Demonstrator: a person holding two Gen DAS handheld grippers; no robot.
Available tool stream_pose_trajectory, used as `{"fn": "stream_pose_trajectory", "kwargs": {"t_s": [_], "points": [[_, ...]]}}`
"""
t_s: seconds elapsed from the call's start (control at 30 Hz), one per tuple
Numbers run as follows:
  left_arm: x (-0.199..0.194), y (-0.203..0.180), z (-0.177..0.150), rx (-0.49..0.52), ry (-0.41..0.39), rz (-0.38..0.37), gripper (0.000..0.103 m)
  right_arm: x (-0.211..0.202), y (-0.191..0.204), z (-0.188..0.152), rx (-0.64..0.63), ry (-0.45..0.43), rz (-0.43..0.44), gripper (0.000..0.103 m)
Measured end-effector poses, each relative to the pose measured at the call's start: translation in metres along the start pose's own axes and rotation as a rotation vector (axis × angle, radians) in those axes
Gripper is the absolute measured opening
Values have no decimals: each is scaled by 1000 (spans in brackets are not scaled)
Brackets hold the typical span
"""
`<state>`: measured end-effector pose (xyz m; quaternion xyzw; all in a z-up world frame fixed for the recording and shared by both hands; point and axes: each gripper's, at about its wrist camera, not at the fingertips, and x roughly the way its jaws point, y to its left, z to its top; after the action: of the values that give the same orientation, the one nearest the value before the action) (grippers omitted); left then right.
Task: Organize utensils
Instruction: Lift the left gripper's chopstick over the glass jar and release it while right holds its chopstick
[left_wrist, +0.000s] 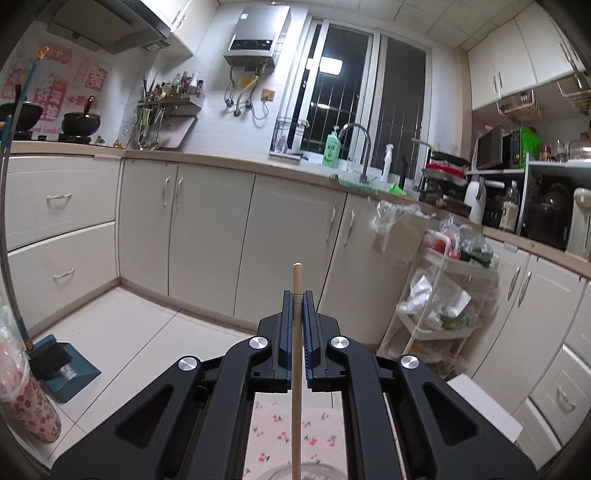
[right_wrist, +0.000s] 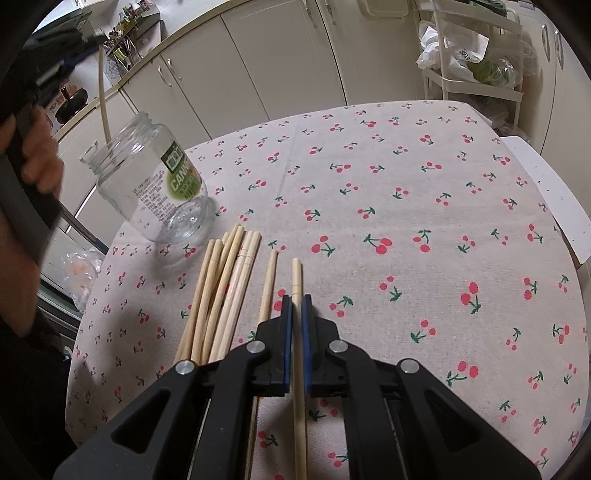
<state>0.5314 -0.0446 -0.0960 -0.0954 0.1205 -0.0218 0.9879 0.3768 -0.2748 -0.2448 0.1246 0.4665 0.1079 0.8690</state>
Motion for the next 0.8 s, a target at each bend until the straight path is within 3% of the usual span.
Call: {"fn": "stream_pose_trajectory", "kwargs": {"t_s": [0.4, 0.7, 0.8], "points": [[-16, 3, -53, 101, 99, -3, 5, -2, -3, 3, 23, -8, 20, 6], [-42, 6, -62, 184, 171, -10, 6, -18, 3, 8, 32, -61, 40, 6], [-50, 7, -62, 195, 204, -23, 11, -28, 7, 11, 50, -96, 62, 6]]}}
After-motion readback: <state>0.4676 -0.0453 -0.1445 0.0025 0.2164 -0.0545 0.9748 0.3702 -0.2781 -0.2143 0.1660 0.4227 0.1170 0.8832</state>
